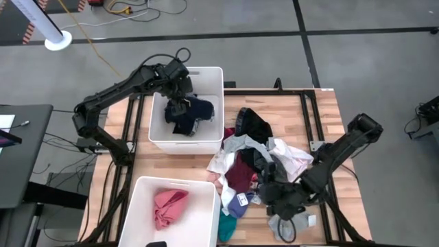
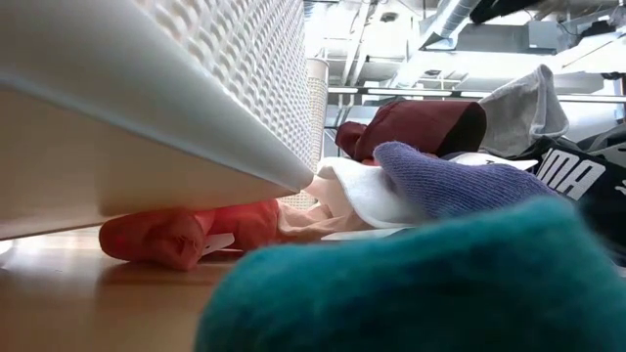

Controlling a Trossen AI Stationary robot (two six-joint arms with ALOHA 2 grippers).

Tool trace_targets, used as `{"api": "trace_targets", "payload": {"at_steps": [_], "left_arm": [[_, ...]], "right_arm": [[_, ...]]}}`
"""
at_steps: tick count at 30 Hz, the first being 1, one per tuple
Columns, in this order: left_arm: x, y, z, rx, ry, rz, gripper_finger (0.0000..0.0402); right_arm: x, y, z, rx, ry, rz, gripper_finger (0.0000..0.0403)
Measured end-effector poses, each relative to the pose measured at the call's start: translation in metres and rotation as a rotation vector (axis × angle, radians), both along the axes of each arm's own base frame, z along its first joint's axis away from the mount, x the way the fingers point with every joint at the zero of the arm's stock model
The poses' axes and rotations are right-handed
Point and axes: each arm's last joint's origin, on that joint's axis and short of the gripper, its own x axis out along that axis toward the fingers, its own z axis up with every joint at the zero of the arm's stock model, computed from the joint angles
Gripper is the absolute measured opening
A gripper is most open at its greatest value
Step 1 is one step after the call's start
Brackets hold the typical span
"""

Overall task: Sort clothes
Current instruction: Put the dark blue underwear into the top white laundry bin, then put the red underwear into the bottom white laundry bin

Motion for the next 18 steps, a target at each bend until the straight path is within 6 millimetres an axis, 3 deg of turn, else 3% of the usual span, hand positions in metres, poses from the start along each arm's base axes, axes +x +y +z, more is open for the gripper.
{"api": "trace_targets", "payload": {"at_steps": [10, 18], "left_arm": [[0.000, -0.001, 0.000, -0.030, -0.022, 0.018, 0.0157], [0.000, -0.002, 0.000, -0.049, -0.038, 0.019, 0.0190]], "right_arm": [[0.012, -0.012, -0.032, 0.054, -0.067, 0.048, 0.0159], [0.016, -0.026, -0.052, 0.061, -0.059, 0.010, 0.0159]]}}
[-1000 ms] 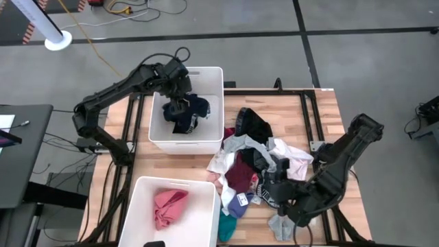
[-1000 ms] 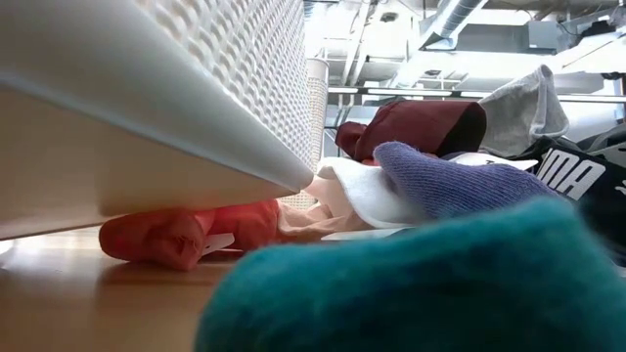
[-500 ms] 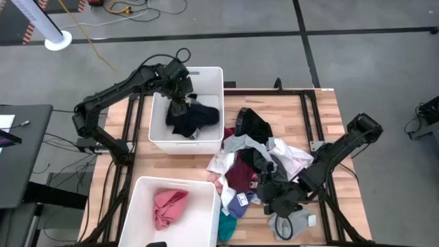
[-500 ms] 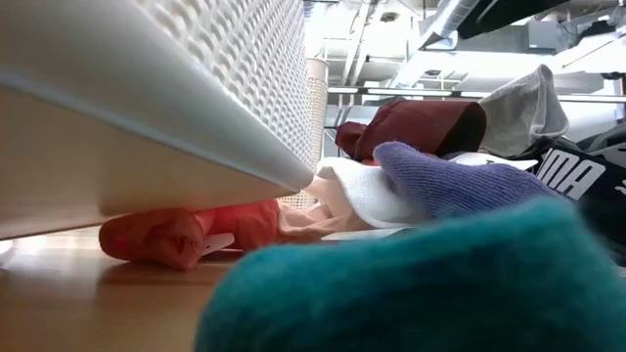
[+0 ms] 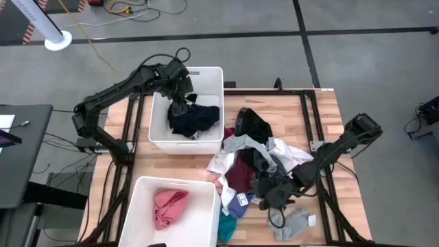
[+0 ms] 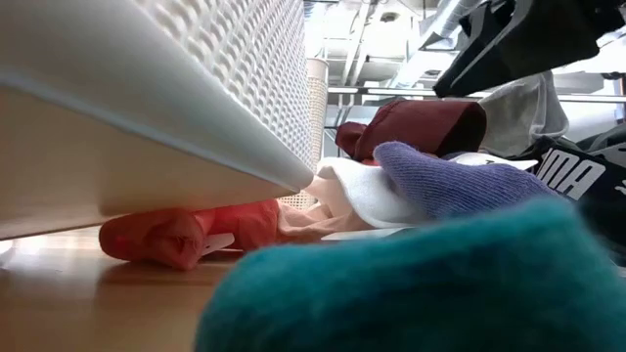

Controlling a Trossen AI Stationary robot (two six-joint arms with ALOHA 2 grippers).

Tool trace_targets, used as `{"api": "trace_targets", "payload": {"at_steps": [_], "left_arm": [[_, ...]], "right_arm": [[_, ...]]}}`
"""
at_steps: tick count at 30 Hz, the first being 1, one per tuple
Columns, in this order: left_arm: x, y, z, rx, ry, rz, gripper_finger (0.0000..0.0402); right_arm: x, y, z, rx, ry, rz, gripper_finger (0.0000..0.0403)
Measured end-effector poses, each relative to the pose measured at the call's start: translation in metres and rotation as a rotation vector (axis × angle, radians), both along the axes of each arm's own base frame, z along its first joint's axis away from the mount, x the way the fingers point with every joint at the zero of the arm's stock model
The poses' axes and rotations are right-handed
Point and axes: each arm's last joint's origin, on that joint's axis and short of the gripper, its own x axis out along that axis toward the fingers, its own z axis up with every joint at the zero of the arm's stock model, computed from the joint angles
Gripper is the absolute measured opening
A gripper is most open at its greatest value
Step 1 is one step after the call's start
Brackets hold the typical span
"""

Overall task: Sort clothes
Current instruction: Put the red underwear into the bottom white laundry bin

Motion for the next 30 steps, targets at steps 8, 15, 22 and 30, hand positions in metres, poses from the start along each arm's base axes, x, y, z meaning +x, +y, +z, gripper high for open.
{"api": "trace_targets", "payload": {"at_steps": [8, 15, 22, 30], "left_arm": [[-0.003, -0.005, 0.016, 0.027, -0.056, -0.005, 0.0191], [-0.007, -0.021, 0.054, 0.063, -0.197, -0.035, 0.0191], [-0.007, -0.057, 0.083, 0.097, -0.318, -0.140, 0.0191], [0.003, -0.102, 0.090, 0.071, -0.379, -0.298, 0.0191]], "right_arm": [[0.012, -0.009, -0.025, 0.030, 0.023, 0.009, 0.0158], [0.021, -0.013, -0.046, 0.001, 0.080, -0.023, 0.0110], [0.025, -0.016, -0.059, -0.026, 0.120, -0.033, 0.0010], [0.019, -0.011, -0.045, -0.051, 0.064, -0.025, 0.0003]]}}
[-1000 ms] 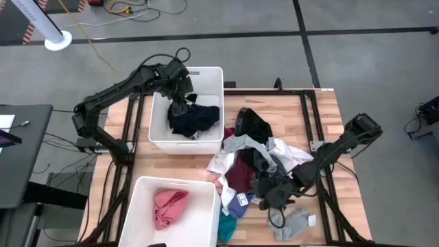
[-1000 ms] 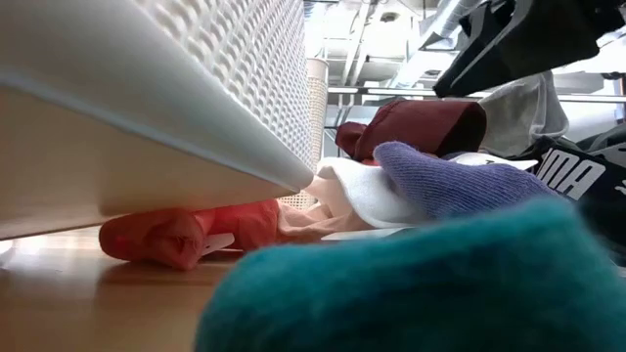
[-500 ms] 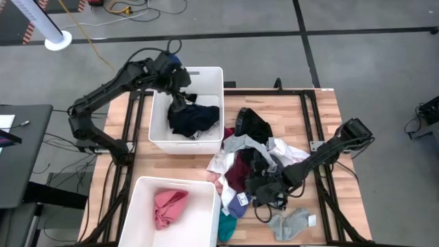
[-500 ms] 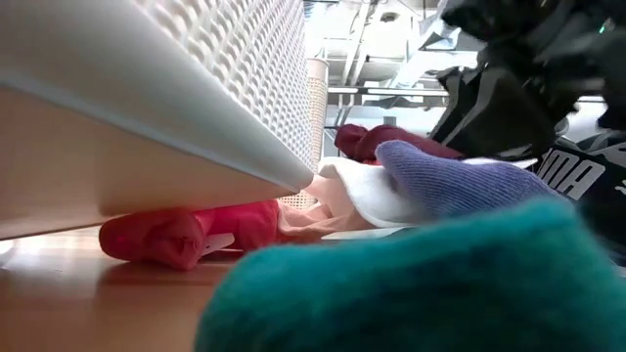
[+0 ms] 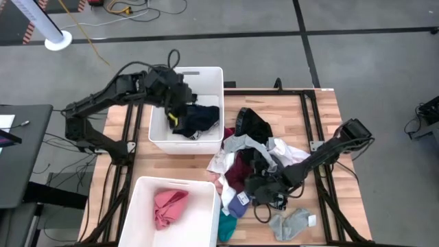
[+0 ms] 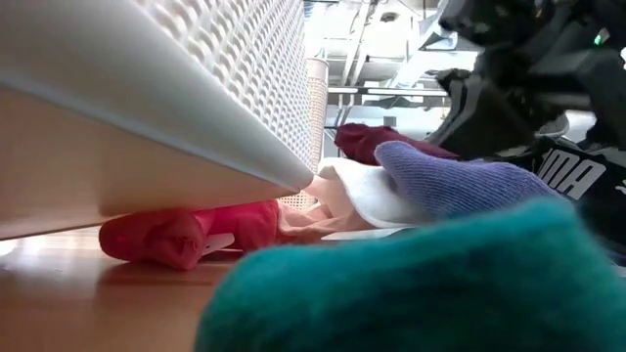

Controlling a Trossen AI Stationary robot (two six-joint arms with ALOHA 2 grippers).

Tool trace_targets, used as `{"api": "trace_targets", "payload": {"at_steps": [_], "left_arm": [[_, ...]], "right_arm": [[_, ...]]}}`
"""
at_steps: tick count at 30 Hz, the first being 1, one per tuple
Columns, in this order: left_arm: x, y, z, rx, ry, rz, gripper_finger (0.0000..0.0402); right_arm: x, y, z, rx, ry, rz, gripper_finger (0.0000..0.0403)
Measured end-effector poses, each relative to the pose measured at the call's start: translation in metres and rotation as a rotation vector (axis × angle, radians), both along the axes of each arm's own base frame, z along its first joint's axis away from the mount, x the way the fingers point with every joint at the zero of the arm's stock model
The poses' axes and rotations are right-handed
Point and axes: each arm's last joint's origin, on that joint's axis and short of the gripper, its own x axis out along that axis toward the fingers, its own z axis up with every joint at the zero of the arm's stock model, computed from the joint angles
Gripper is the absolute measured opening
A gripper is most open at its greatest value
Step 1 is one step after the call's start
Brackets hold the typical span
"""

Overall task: Sort clothes
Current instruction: Put the red underwear into the bottom white laundry bin

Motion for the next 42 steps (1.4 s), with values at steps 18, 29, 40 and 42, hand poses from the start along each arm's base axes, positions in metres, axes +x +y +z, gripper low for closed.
{"api": "trace_targets", "payload": {"at_steps": [18, 29, 40, 42], "left_arm": [[0.030, -0.060, -0.012, -0.011, -0.011, -0.219, 0.0191], [0.060, -0.077, -0.030, -0.024, 0.010, -0.279, 0.0191], [0.084, -0.083, -0.051, -0.037, 0.055, -0.345, 0.0191], [0.087, -0.083, -0.051, -0.039, 0.042, -0.355, 0.0191]], "right_arm": [[-0.036, 0.006, 0.076, -0.060, -0.253, 0.042, 0.0000], [-0.052, -0.001, 0.125, -0.118, -0.448, 0.090, 0.0000], [-0.070, -0.015, 0.159, -0.101, -0.571, 0.105, 0.0011], [-0.072, -0.016, 0.152, -0.066, -0.516, 0.117, 0.0033]]}}
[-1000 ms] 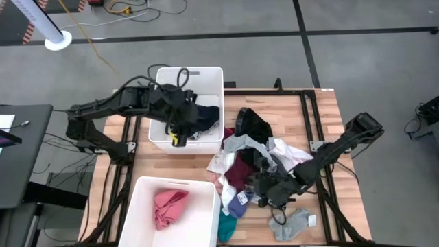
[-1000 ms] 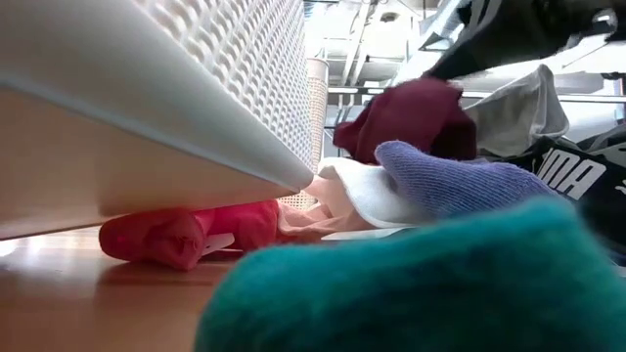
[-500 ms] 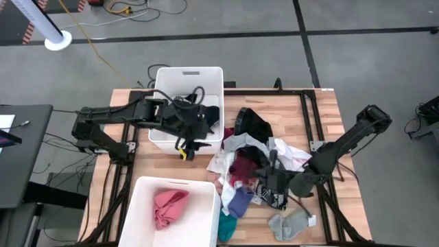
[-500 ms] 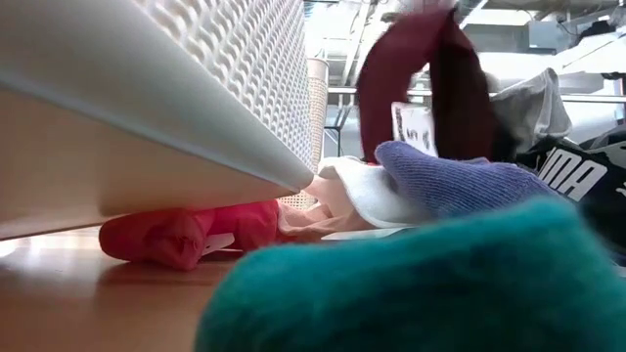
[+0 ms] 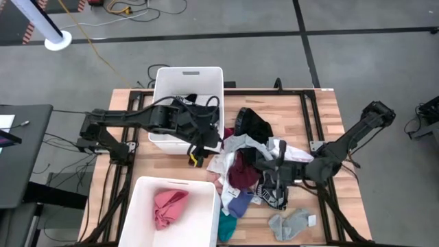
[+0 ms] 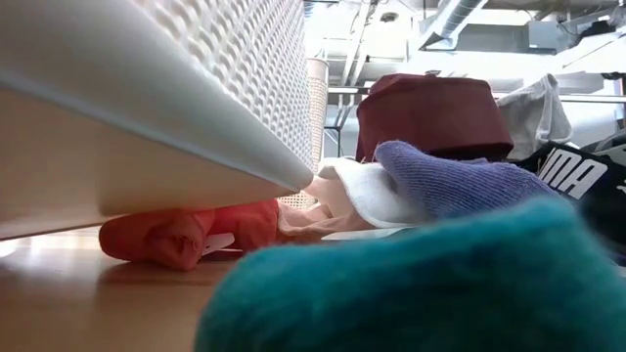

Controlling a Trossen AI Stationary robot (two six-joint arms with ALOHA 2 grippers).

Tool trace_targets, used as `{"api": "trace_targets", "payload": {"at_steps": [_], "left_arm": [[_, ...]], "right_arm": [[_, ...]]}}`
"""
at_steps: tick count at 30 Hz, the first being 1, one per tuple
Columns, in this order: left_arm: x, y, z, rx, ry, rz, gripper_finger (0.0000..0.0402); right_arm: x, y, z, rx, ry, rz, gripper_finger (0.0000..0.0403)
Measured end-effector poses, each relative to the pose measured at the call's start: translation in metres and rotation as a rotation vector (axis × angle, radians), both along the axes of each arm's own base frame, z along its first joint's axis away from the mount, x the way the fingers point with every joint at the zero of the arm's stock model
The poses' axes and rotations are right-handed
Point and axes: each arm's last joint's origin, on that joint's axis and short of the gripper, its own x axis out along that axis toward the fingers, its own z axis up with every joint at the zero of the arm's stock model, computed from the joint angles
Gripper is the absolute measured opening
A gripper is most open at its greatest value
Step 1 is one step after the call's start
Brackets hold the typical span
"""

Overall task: Sort clothes
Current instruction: Put the red underwear into the bottom white laundry bin

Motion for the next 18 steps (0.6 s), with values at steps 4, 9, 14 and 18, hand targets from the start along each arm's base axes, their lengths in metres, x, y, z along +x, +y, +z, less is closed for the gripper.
{"api": "trace_targets", "payload": {"at_steps": [4, 9, 14, 18], "left_arm": [[0.000, 0.000, 0.000, -0.005, 0.003, -0.008, 0.0191], [0.000, -0.001, 0.000, -0.002, -0.002, -0.011, 0.0191], [0.000, -0.001, 0.001, 0.002, -0.014, -0.015, 0.0191], [0.001, -0.001, 0.001, 0.003, -0.019, -0.016, 0.0191]], "right_arm": [[0.000, 0.003, -0.021, 0.103, 0.145, 0.037, 0.0110], [0.012, 0.012, -0.050, 0.209, 0.298, 0.046, 0.0233], [0.030, 0.021, -0.082, 0.164, 0.402, 0.013, 0.0302], [0.045, 0.019, -0.107, 0.137, 0.488, -0.011, 0.0302]]}}
